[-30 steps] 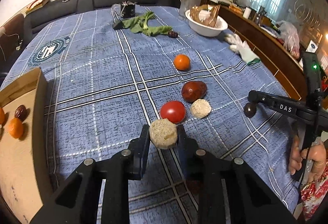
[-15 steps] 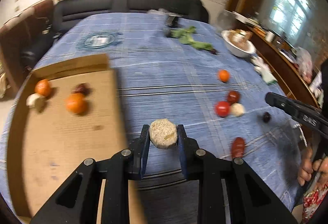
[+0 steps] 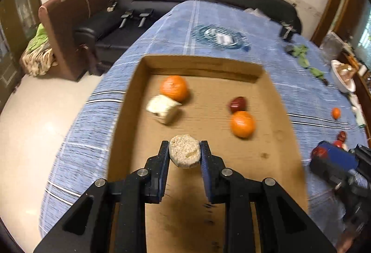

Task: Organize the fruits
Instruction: 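Carry both items into the cardboard box and open both tools to release, then move both open tools back toward the remaining fruits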

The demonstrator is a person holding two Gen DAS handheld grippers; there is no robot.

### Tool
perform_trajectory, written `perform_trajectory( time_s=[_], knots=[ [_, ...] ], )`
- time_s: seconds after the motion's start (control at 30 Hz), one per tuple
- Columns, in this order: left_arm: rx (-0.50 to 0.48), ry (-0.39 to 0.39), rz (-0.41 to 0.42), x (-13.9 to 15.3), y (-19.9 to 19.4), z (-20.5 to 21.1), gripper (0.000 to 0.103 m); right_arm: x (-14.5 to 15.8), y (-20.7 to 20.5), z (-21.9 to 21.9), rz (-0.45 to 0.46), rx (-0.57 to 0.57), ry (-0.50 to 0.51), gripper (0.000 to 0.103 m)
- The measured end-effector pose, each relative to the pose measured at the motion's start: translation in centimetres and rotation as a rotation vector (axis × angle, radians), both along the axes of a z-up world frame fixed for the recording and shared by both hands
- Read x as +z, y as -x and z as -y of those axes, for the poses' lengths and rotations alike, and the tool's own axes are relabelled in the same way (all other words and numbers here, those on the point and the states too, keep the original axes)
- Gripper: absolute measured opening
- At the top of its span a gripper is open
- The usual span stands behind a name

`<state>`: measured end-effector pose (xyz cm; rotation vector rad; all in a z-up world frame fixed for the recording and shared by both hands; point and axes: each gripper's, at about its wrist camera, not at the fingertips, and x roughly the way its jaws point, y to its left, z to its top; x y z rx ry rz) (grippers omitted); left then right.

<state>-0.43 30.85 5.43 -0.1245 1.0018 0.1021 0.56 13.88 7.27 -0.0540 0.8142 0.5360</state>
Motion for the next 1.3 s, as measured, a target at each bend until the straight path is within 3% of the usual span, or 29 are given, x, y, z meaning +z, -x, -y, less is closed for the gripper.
perform_trajectory(
  time_s=[0.2, 0.4, 0.47, 0.53, 0.77, 1.03, 1.3],
  knots=[
    [-0.013, -0.012, -0.093, -1.8, -1.6, -0.8, 0.025, -2.5, -2.5, -5.2, -0.04, 0.055, 0.086, 0.03],
    [-0.007, -0.009, -0.118, -2.0, -2.1, -0.6, 0.025, -4.1, -3.8, -6.7, -0.065, 0.061, 0.136, 0.03],
    [-0.005, 0.001, -0.117, -2.1, -2.1, -1.0, 0.031, -4.2, -3.8, -6.9, -0.06, 0.058, 0.148, 0.03],
    [0.008, 0.014, -0.116, -2.1, -2.1, -1.4, 0.043, -4.3, -4.1, -7.0, -0.048, 0.044, 0.152, 0.03],
    [0.063, 0.078, -0.066, -0.7, -0.7, -3.2, 0.05, -3.5, -4.0, -6.4, -0.066, 0.053, 0.091, 0.034],
    [0.084, 0.145, 0.1, 4.3, 3.1, -2.1, 0.057, 1.0, -1.5, 0.1, 0.011, -0.024, -0.026, 0.039],
    [-0.1, 0.189, 0.174, 6.9, 5.3, 6.3, 0.065, 2.7, 1.3, 12.9, 0.044, -0.236, -0.089, 0.043]
  ],
)
